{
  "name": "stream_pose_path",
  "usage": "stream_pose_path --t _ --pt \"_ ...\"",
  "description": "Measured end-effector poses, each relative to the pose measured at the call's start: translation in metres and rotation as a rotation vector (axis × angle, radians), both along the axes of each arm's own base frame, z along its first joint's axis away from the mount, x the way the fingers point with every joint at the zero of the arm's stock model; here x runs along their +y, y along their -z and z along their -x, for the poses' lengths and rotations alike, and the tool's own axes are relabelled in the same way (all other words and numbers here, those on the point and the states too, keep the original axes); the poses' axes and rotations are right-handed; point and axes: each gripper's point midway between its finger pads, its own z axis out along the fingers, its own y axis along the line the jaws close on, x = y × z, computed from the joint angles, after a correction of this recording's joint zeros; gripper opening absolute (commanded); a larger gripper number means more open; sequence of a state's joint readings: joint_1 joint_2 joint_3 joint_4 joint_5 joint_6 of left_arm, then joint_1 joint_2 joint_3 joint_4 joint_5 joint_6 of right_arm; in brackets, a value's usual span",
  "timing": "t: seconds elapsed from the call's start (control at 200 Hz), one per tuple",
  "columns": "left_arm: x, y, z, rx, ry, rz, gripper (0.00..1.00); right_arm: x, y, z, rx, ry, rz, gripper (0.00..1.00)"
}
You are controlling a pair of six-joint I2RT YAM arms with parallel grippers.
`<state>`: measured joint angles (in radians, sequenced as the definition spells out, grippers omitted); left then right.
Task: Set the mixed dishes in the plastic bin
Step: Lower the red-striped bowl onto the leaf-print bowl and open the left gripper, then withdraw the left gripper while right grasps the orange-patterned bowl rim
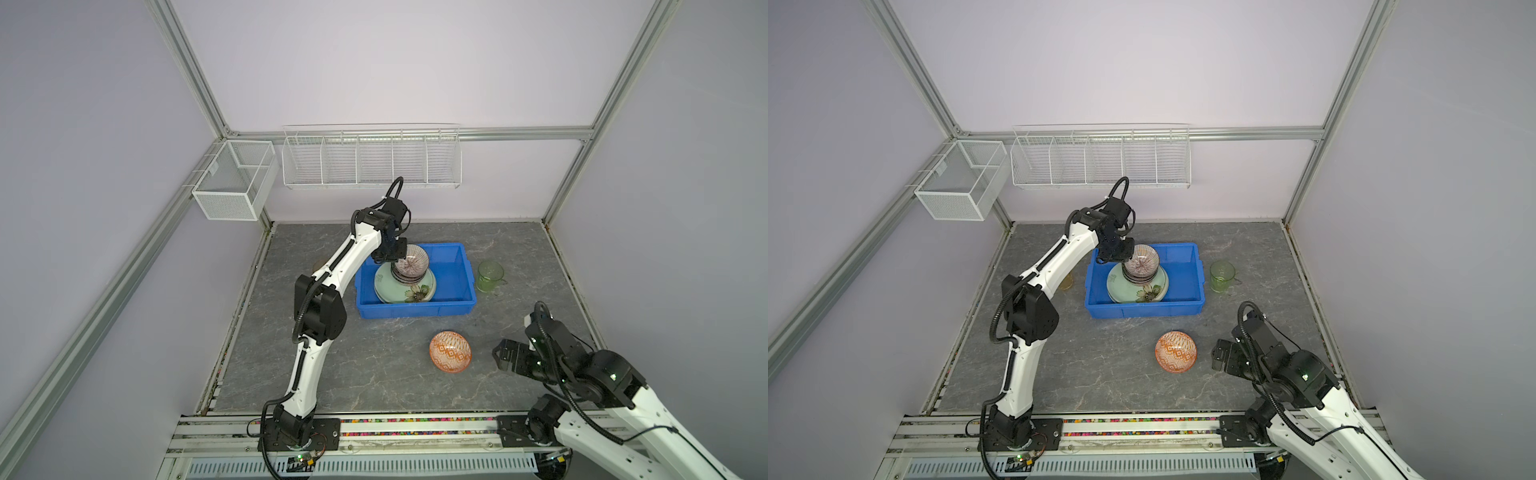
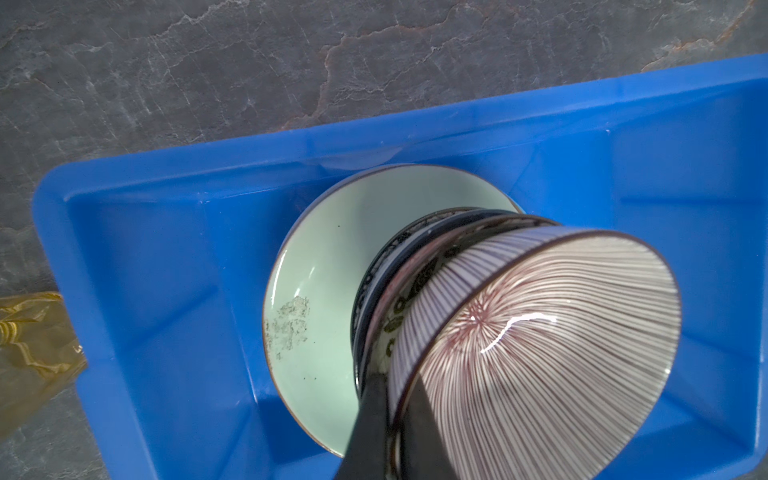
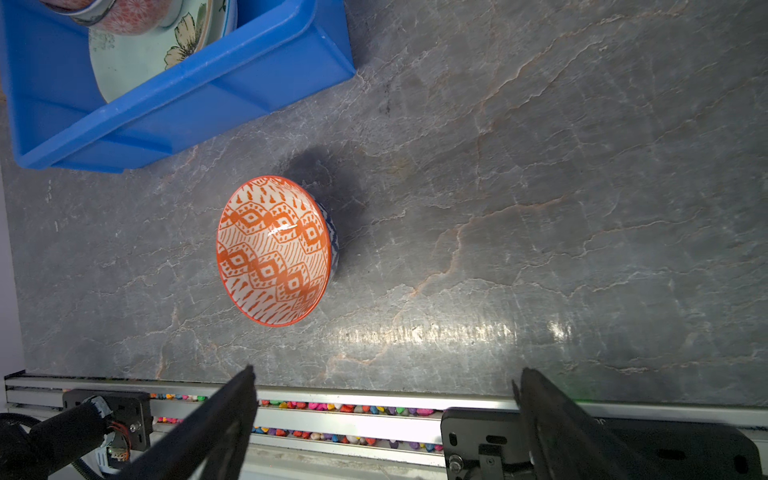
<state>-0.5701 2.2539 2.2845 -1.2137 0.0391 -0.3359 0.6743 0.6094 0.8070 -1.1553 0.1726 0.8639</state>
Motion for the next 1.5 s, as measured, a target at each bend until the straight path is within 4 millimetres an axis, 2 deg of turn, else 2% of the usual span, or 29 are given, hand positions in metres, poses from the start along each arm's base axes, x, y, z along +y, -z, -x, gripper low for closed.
stream_pose_path --t 0.305,0.645,0.965,1.25,1.32,1.42,1.5 --pt "-0.001 0.000 0.001 0.003 0.004 0.008 0.17 0.000 0.002 0.000 0.010 0.000 0.008 1.00" --pt "-0.004 -0.010 -0.002 -0.014 0.005 0.028 0.30 -0.001 0.000 -0.001 -0.007 0.004 0.004 0.99" --pt "-0.007 -0.011 0.000 -0.004 0.011 0.044 0.44 -0.002 -0.001 -0.001 -0.009 0.006 0.005 0.99" --pt "-0.007 -0.012 0.001 -0.004 0.010 0.046 0.63 -0.002 -0.001 -0.001 -0.009 0.006 0.004 0.99" --pt "-0.006 -0.015 0.001 -0.007 0.009 0.048 0.71 -0.002 -0.001 -0.001 -0.008 0.005 0.005 0.99" --pt "-0.005 -0.024 0.003 -0.018 0.010 0.055 0.89 -0.001 0.000 -0.001 -0.004 0.005 0.008 0.98" --pt "-0.004 -0.035 0.005 -0.037 0.014 0.064 0.96 0.001 0.002 -0.002 0.005 0.002 0.010 0.98"
